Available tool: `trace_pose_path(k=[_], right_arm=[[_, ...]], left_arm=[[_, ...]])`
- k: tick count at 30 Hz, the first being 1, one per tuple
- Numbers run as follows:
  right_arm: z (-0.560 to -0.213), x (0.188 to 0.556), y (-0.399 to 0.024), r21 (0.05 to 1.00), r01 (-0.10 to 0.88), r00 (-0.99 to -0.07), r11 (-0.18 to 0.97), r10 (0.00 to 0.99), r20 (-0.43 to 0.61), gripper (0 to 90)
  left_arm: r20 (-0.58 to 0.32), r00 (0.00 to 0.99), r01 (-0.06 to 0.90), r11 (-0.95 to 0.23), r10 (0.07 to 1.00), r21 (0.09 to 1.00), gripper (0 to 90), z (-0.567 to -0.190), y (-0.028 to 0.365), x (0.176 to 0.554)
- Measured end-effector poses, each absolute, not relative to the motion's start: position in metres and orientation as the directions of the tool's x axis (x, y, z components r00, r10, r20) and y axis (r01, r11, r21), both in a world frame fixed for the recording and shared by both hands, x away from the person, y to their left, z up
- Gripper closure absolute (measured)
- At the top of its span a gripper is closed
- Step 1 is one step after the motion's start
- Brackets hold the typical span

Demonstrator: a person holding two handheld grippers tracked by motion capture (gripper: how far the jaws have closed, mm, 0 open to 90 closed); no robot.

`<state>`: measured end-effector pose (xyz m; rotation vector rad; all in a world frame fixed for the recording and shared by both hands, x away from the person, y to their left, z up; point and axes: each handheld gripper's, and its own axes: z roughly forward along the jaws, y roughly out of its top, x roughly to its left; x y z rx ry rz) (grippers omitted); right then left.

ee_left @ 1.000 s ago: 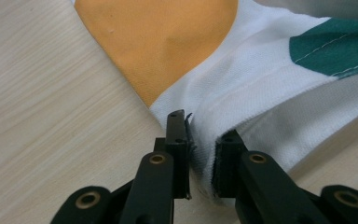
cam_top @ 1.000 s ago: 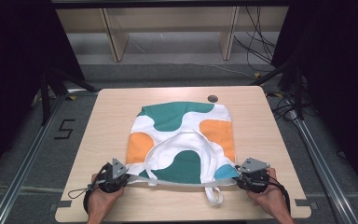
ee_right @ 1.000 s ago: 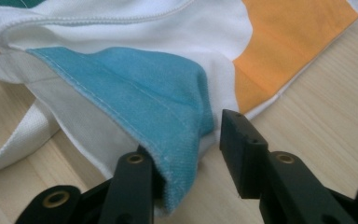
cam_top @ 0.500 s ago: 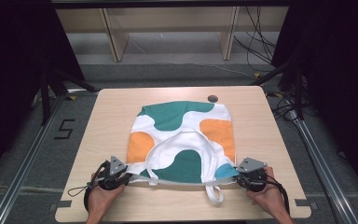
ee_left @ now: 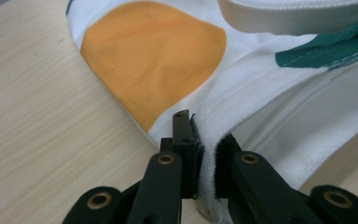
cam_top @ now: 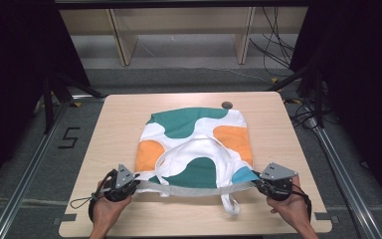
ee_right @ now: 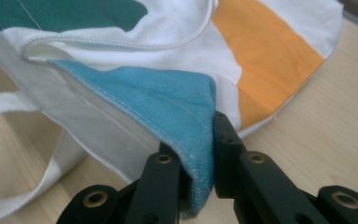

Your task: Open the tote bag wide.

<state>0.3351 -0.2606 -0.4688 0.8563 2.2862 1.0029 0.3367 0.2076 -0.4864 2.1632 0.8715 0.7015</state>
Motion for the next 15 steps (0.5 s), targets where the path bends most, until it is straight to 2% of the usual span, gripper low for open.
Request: trace_pose_path(k=[1,3,4,6,9,10,12,15], right_arm=[[-0.466,0.335,-0.261,0.783,0.345,-0.672,0.518,0.719,-0.179,82.9],[-0.459,0.336,-0.262,0.801,0.322,-0.661,0.505,0.725,-0.191,83.1],[-0.455,0.337,-0.263,0.811,0.309,-0.660,0.497,0.726,-0.193,83.2],[-0.448,0.338,-0.262,0.827,0.305,-0.649,0.473,0.738,-0.182,83.5],[-0.436,0.340,-0.265,0.832,0.270,-0.648,0.484,0.731,-0.215,83.9],[-0.429,0.341,-0.266,0.828,0.228,-0.641,0.512,0.719,-0.268,84.2],[-0.419,0.341,-0.267,0.835,0.216,-0.635,0.507,0.722,-0.274,84.4],[-0.397,0.343,-0.271,0.855,0.171,-0.615,0.489,0.731,-0.296,84.7]], left_arm=[[0.180,0.617,0.374,-0.487,0.766,0.789,84.8,-0.484,0.207,0.335],[0.157,0.605,0.361,-0.445,0.781,0.820,85.0,-0.476,0.206,0.334],[0.175,0.616,0.345,-0.463,0.768,0.817,85.2,-0.470,0.207,0.333],[0.136,0.603,0.340,-0.407,0.786,0.848,85.4,-0.463,0.205,0.332],[0.135,0.603,0.311,-0.388,0.786,0.867,85.6,-0.448,0.203,0.332],[0.133,0.599,0.304,-0.377,0.790,0.875,85.7,-0.443,0.202,0.331],[0.164,0.601,0.269,-0.391,0.782,0.880,85.8,-0.430,0.200,0.330],[0.150,0.592,0.233,-0.347,0.792,0.908,86.0,-0.407,0.198,0.329]])
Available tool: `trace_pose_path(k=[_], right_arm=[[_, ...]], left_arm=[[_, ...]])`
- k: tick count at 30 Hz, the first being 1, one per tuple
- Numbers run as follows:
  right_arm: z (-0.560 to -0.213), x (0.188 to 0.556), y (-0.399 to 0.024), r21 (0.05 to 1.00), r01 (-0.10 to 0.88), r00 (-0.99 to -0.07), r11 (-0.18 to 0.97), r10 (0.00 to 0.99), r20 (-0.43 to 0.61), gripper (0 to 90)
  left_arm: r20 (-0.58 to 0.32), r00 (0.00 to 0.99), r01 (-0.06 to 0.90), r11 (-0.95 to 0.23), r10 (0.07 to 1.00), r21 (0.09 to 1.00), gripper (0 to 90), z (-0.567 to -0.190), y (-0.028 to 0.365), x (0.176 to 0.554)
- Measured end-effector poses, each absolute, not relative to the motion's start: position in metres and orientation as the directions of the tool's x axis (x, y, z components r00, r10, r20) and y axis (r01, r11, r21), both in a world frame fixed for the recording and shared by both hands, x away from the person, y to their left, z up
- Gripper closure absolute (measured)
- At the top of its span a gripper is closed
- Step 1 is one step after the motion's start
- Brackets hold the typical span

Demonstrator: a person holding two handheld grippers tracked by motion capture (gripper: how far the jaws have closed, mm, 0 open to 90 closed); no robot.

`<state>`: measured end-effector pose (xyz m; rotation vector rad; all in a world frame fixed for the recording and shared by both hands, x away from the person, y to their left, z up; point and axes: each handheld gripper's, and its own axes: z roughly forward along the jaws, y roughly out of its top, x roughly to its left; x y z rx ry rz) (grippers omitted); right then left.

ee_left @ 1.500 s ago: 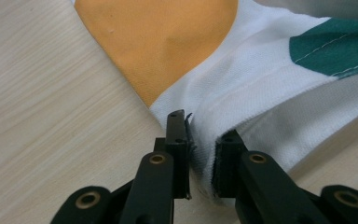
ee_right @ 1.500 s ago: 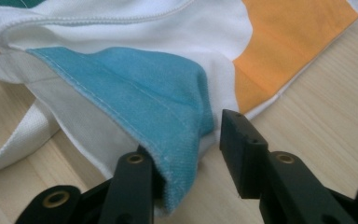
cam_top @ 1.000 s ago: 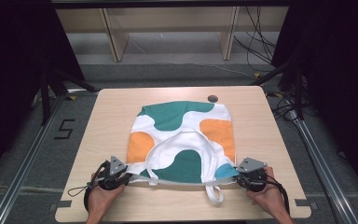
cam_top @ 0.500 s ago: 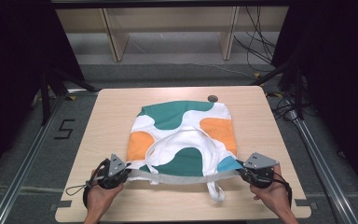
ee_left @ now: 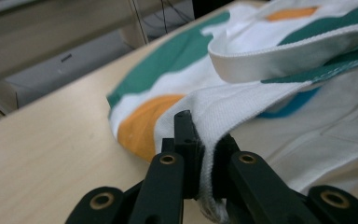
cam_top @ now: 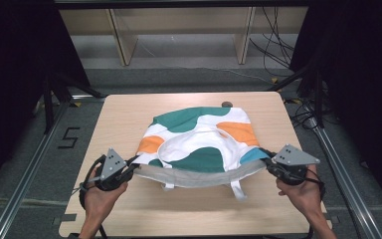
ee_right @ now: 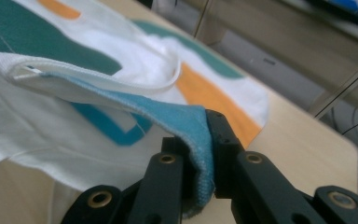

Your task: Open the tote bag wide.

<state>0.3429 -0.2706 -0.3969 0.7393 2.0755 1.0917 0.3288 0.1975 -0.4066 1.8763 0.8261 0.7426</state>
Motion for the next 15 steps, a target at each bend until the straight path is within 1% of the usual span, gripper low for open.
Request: trace_pose_path(k=[2,5,7,10,11,14,15], right_arm=[[-0.381,0.344,-0.273,0.873,0.148,-0.598,0.465,0.745,-0.295,84.8],[-0.356,0.343,-0.278,0.880,0.109,-0.568,0.463,0.755,-0.327,84.9],[-0.342,0.342,-0.281,0.886,0.087,-0.557,0.456,0.759,-0.336,85.0],[-0.327,0.338,-0.285,0.888,0.054,-0.551,0.456,0.756,-0.354,85.1],[-0.324,0.336,-0.285,0.896,0.053,-0.546,0.440,0.764,-0.343,85.1],[-0.309,0.329,-0.287,0.892,0.029,-0.542,0.451,0.757,-0.365,85.2],[-0.303,0.329,-0.289,0.881,0.004,-0.543,0.472,0.741,-0.395,85.2]], left_arm=[[0.162,0.589,0.198,-0.336,0.792,0.921,86.0,-0.390,0.197,0.329],[0.143,0.582,0.163,-0.287,0.800,0.944,86.1,-0.369,0.197,0.331],[0.151,0.577,0.138,-0.278,0.802,0.951,86.2,-0.357,0.197,0.330],[0.185,0.582,0.091,-0.289,0.792,0.953,86.3,-0.340,0.196,0.326],[0.202,0.577,0.076,-0.298,0.791,0.951,86.3,-0.335,0.196,0.325],[0.217,0.583,0.028,-0.286,0.783,0.958,86.5,-0.318,0.195,0.319],[0.231,0.581,0.011,-0.291,0.781,0.957,86.5,-0.312,0.195,0.316]])
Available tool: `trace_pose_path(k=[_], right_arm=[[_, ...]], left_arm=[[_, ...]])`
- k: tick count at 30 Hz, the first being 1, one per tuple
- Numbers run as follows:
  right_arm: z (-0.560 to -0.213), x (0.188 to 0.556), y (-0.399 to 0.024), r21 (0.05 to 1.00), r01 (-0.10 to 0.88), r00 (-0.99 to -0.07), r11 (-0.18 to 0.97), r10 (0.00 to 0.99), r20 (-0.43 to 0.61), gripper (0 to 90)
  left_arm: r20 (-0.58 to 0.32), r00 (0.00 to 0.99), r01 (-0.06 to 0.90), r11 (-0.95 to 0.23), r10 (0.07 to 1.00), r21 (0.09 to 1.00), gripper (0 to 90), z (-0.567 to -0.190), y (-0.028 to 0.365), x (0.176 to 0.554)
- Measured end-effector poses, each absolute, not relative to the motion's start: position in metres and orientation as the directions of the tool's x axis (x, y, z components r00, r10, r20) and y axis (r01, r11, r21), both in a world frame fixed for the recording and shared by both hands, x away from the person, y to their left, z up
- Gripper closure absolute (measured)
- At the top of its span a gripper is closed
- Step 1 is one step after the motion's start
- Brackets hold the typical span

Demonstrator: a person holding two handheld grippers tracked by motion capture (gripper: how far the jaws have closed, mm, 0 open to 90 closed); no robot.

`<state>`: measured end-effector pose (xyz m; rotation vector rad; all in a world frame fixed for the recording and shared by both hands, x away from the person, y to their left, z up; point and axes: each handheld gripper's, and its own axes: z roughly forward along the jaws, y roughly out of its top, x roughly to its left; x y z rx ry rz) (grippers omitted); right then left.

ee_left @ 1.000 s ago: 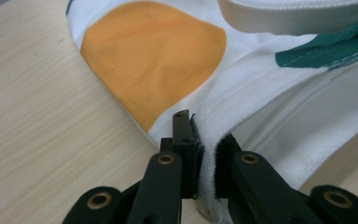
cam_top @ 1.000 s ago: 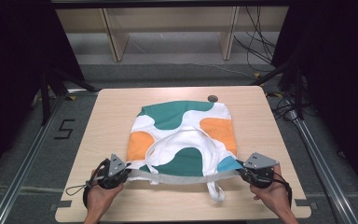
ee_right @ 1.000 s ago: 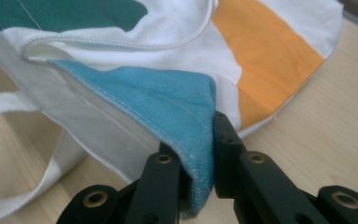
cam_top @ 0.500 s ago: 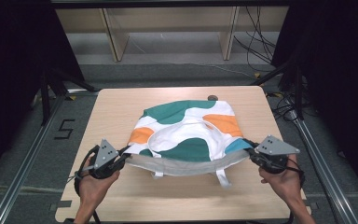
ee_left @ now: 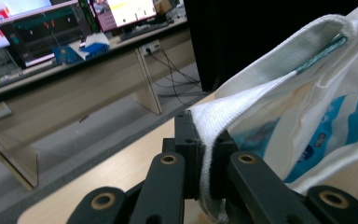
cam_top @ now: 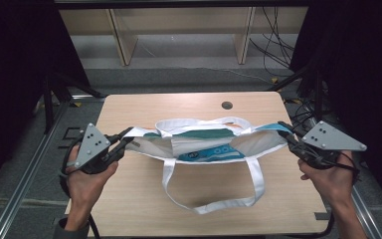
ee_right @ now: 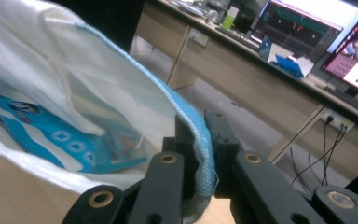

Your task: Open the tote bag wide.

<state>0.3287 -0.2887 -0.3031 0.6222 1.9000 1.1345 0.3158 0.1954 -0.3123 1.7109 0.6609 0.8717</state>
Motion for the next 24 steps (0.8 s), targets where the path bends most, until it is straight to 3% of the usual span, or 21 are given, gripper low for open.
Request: trace_pose_path(k=[5,12,17,24], right_arm=[[-0.273,0.321,-0.293,0.879,-0.014,-0.576,0.477,0.714,-0.397,85.2],[-0.252,0.326,-0.295,0.884,-0.030,-0.572,0.466,0.717,-0.398,85.2],[-0.259,0.344,-0.290,0.885,0.006,-0.574,0.466,0.726,-0.379,85.1],[-0.287,0.367,-0.289,0.881,0.085,-0.586,0.466,0.738,-0.334,85.0]], left_arm=[[0.241,0.602,-0.042,-0.271,0.761,0.962,86.5,-0.285,0.193,0.304],[0.166,0.615,0.008,-0.217,0.771,0.976,86.4,-0.285,0.198,0.324],[0.128,0.610,0.072,-0.216,0.782,0.974,86.1,-0.301,0.200,0.346],[0.146,0.622,0.136,-0.290,0.769,0.947,85.2,-0.333,0.197,0.355]])
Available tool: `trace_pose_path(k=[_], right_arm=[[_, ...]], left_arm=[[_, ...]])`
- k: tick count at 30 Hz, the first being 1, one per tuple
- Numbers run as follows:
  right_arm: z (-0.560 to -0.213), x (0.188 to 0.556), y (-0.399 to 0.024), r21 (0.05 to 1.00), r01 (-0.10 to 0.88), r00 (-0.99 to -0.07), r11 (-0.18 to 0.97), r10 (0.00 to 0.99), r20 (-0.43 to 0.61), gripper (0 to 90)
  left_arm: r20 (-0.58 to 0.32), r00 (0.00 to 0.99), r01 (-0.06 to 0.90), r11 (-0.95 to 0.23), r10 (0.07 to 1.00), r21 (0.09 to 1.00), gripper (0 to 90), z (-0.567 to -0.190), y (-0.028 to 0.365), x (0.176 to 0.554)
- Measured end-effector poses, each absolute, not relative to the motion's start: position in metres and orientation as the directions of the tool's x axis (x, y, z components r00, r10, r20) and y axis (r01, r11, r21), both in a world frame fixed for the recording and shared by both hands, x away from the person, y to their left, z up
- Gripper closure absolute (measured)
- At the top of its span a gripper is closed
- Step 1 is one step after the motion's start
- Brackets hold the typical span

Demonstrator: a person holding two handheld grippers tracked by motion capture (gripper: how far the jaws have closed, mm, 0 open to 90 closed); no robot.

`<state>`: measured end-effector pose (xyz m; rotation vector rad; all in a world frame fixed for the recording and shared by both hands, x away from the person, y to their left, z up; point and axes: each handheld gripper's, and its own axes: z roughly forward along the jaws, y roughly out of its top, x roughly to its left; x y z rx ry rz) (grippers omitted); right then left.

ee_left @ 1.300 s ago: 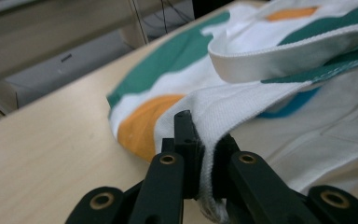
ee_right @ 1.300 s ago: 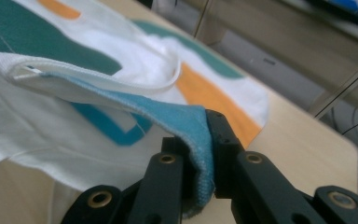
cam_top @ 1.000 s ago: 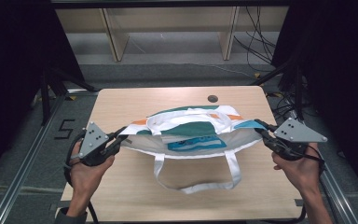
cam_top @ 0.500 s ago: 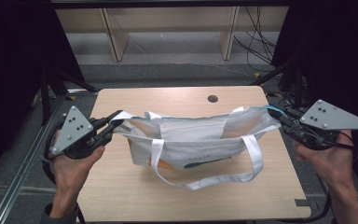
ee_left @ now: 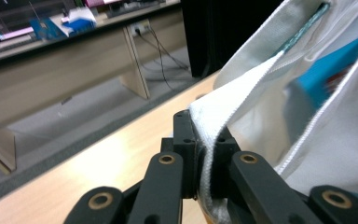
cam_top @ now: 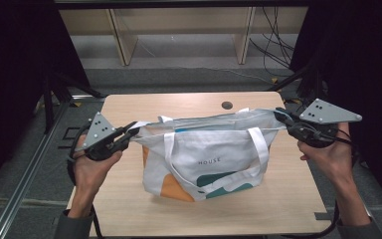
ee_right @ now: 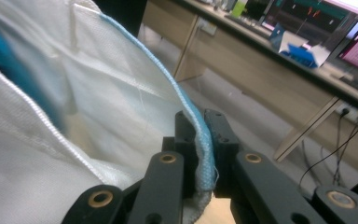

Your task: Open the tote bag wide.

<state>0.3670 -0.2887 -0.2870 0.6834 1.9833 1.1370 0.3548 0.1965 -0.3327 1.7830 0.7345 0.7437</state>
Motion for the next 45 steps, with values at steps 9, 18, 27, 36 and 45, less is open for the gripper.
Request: trace_pose_path(k=[9,18,27,36,45], right_arm=[[-0.310,0.369,-0.289,0.879,0.107,-0.590,0.464,0.741,-0.319,84.9],[-0.335,0.367,-0.293,0.884,0.137,-0.585,0.447,0.757,-0.292,84.8],[-0.349,0.372,-0.291,0.864,0.171,-0.594,0.474,0.749,-0.294,84.7],[-0.364,0.379,-0.288,0.843,0.203,-0.610,0.498,0.738,-0.289,84.7],[-0.400,0.388,-0.291,0.788,0.278,-0.642,0.550,0.716,-0.274,84.6]], left_arm=[[0.085,0.658,0.204,-0.285,0.748,0.937,82.4,-0.359,0.196,0.361],[0.068,0.689,0.249,-0.324,0.721,0.913,79.9,-0.369,0.195,0.363],[0.041,0.683,0.318,-0.348,0.729,0.882,80.2,-0.394,0.189,0.373],[0.035,0.682,0.366,-0.382,0.730,0.849,81.4,-0.419,0.188,0.379],[0.017,0.705,0.418,-0.434,0.709,0.798,82.7,-0.453,0.182,0.379]])
